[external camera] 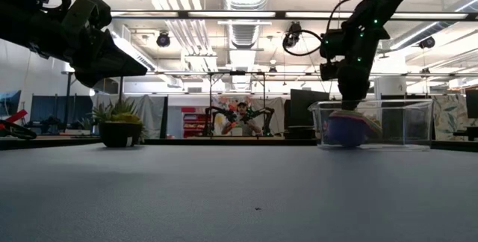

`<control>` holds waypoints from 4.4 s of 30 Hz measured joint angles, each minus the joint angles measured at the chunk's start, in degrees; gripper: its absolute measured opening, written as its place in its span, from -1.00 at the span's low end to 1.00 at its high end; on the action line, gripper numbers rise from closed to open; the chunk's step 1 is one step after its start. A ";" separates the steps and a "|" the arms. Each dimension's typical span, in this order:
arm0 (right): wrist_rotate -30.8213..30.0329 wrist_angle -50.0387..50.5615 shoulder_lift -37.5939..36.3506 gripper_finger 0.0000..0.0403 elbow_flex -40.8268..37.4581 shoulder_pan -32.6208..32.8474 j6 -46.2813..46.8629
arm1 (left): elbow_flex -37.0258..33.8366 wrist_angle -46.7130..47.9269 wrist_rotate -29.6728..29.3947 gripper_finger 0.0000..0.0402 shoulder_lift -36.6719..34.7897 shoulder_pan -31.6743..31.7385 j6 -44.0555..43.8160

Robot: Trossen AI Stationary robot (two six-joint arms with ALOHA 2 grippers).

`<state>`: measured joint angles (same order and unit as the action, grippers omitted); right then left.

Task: Nest measuring cups in basket
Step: Put the nested measuring cups inside the transparent bin, then return to Home Position

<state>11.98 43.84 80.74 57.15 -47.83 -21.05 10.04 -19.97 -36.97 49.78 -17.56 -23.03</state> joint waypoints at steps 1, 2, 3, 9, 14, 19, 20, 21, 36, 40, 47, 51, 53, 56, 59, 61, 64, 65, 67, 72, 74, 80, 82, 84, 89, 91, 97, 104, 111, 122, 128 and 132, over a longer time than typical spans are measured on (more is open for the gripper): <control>-0.02 0.01 -0.06 -0.96 0.15 0.56 0.52 | 0.00 -0.02 0.00 -0.98 0.00 0.00 0.00; -0.05 0.04 -0.18 -0.96 0.30 1.08 1.00 | 0.00 -0.02 0.00 -0.98 0.00 0.02 0.00; -0.06 0.20 -0.30 -0.96 0.52 1.52 1.65 | 0.00 -0.02 -0.01 -0.98 0.00 0.04 0.00; -1.03 0.84 -0.69 -0.96 1.48 4.04 3.24 | 0.00 -0.04 -0.02 -0.98 0.00 0.04 0.02; -7.43 1.06 -2.90 -0.96 2.94 5.39 3.32 | -0.02 -0.04 -0.02 -0.98 0.00 0.04 0.01; 2.59 -5.28 -11.24 -0.96 3.98 5.31 3.29 | -0.11 2.96 -0.02 -0.98 -1.13 0.04 0.04; 6.27 -7.87 -13.14 -0.96 3.17 5.31 3.27 | -0.07 3.27 -0.04 -0.98 -1.49 0.04 0.04; 9.86 -10.06 -15.07 -0.96 2.06 5.31 3.25 | 0.09 3.51 -0.05 -0.98 -1.94 0.04 0.09; 16.57 -32.25 -43.80 -0.96 -15.93 5.36 12.77 | 4.73 4.45 0.47 -0.98 -15.96 0.02 10.79; 16.64 -33.88 -49.69 -0.96 -19.82 5.36 15.49 | 4.92 5.11 1.53 -0.98 -22.40 0.03 15.79; 16.57 -34.62 -59.48 -0.96 -25.11 5.36 17.23 | 4.88 14.50 3.61 -0.98 -34.17 0.02 18.49; 16.49 -35.67 -64.35 -0.96 -26.84 5.33 16.41 | 4.92 19.10 3.59 -0.98 -41.07 0.02 21.04; 15.51 -35.85 -66.33 -0.96 -27.18 5.33 16.06 | 4.92 20.13 3.59 -0.98 -44.96 0.02 22.79; 13.51 -36.44 -69.21 -0.96 -27.17 5.35 16.05 | 5.01 21.89 3.40 -0.98 -49.77 0.04 24.91; 11.99 -35.18 -72.12 -0.96 -27.20 5.31 15.63 | 6.68 24.90 3.44 -0.98 -49.54 0.11 26.43; 11.68 -35.21 -74.80 -0.96 -26.76 5.29 15.12 | 8.19 25.02 3.47 -0.98 -48.95 0.11 26.65; 10.46 -35.40 -79.89 -0.96 -26.56 5.33 14.54 | 10.71 29.46 3.71 -0.98 -49.70 0.13 26.43; 9.83 -35.98 -80.64 -0.96 -26.65 5.32 14.58 | 11.59 30.04 3.64 -0.98 -49.70 0.14 26.57; 10.21 -32.28 -80.65 -0.96 -26.84 5.32 15.44 | 12.45 30.16 3.58 -0.98 -49.70 0.15 26.73; 10.46 -34.42 -78.56 -0.96 -28.21 5.49 15.76 | 10.65 29.52 4.01 -0.98 -49.71 0.15 26.65; 10.52 -32.90 -78.47 -0.96 -30.19 5.44 16.50 | 8.21 27.95 4.18 -0.98 -49.71 0.20 26.36; 10.98 -33.30 -80.66 -0.96 -34.23 5.46 20.69 | 0.79 20.59 6.52 -0.98 -49.72 0.20 24.90; 10.88 -33.80 -80.69 -0.96 -35.27 5.44 20.93 | -1.33 17.66 6.54 -0.98 -49.72 0.24 25.16; 10.90 -35.57 -80.63 -0.96 -36.65 5.46 21.08 | -3.01 14.68 6.51 -0.98 -49.72 0.28 25.20; 10.96 -37.97 -80.73 -0.96 -41.72 5.47 21.54 | -7.08 10.41 6.57 -0.98 -49.72 0.31 25.31; 10.94 -40.22 -80.71 -0.96 -43.94 5.47 21.59 | -8.50 8.95 6.56 -0.98 -49.72 0.31 25.28; 10.93 -49.01 -80.62 -0.96 -50.21 5.47 23.90 | -9.49 8.88 6.58 -0.98 -49.62 0.31 23.58; 10.91 -53.86 -80.62 -0.96 -55.58 5.47 23.42 | -9.49 9.88 6.56 -0.98 -49.72 0.31 23.56; 10.89 -54.43 -80.58 -0.96 -56.36 5.47 23.42 | -9.49 10.54 6.56 -0.98 -49.72 0.31 23.68; 10.85 -49.28 -80.58 -0.96 -56.43 5.47 21.70 | -9.52 11.45 6.55 -0.98 -49.68 0.32 23.61; 9.03 -48.68 -80.58 -0.96 -56.46 5.46 22.49 | -9.53 11.47 6.33 -0.98 -49.51 0.31 23.53; 3.94 -46.87 -80.48 -0.96 -56.46 5.44 19.46 | -9.53 11.59 6.10 -0.98 -49.40 0.31 22.97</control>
<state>15.92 -3.04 0.26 0.69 -42.39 -1.59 0.51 -8.38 -30.87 0.38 -17.26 -0.05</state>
